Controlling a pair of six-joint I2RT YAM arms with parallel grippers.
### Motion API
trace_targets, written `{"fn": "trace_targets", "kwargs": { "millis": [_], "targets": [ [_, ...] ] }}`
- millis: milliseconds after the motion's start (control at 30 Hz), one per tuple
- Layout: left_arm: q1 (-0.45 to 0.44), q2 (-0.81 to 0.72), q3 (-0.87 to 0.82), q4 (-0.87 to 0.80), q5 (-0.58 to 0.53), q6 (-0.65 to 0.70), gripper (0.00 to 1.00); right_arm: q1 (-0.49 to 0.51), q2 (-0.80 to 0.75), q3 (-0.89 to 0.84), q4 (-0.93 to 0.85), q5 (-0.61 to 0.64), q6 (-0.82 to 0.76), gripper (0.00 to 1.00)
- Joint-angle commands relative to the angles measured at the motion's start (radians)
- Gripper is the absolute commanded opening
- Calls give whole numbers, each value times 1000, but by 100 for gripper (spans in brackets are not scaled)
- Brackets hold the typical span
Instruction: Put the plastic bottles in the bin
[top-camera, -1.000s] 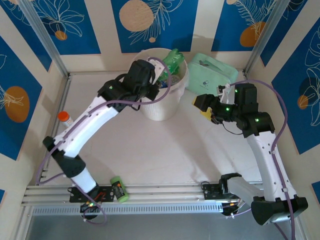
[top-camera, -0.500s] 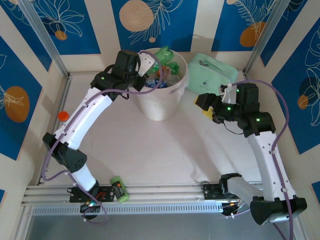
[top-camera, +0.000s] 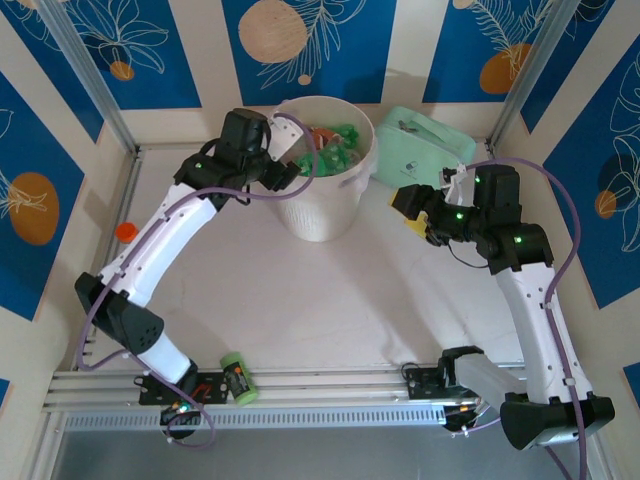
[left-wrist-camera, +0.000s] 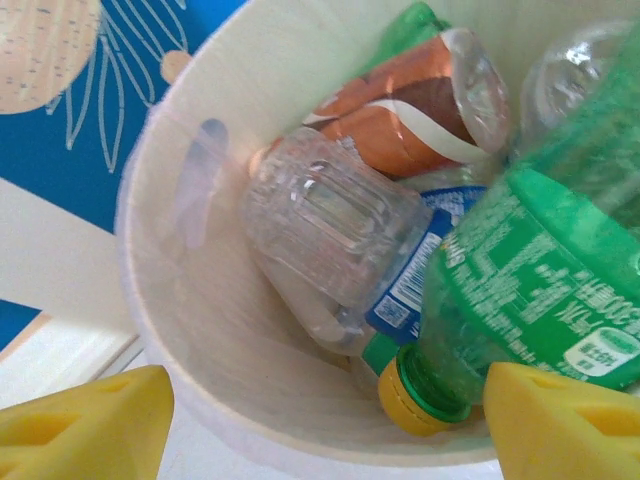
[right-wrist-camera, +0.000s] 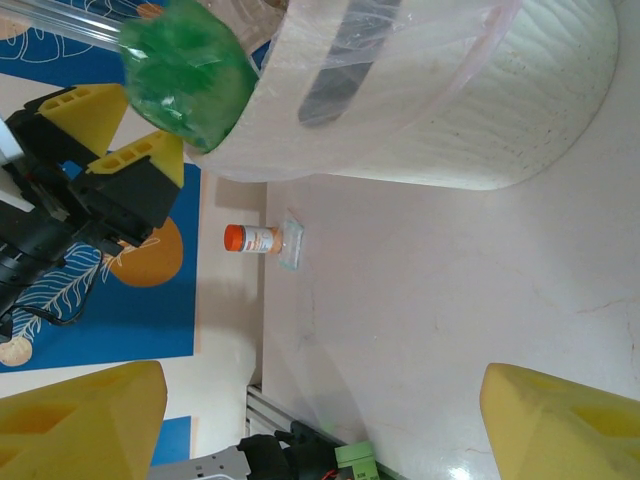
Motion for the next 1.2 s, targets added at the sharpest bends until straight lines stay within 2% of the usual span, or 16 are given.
{"fn": "trace_targets", "kwargs": {
  "millis": [0, 100, 167, 233, 300, 533, 733, 1167],
  "targets": [
    [13, -14, 27, 49, -85, -99, 80, 11, -1, 31, -22, 3, 8, 82],
    [13, -29, 65, 44, -65, -233, 73, 19, -4, 32, -26, 12, 7, 82],
    [13, -36, 91, 40, 2, -351, 65, 24, -4, 30, -26, 15, 5, 82],
    [6, -13, 145, 18, 122, -466, 55, 29, -3, 24, -21, 18, 7, 82],
    [-18, 32, 219, -18, 197, -536, 49, 34, -1, 18, -11, 20, 12, 82],
    [-125, 211, 499, -138, 289, -630, 38, 54, -10, 4, -9, 43, 14, 81],
    [-160, 271, 511, -105, 448, -751, 31, 54, -33, -29, -9, 47, 13, 80],
    [-140, 350, 508, -232, 318, -782, 26, 47, -52, -43, -12, 50, 4, 79]
  ]
}}
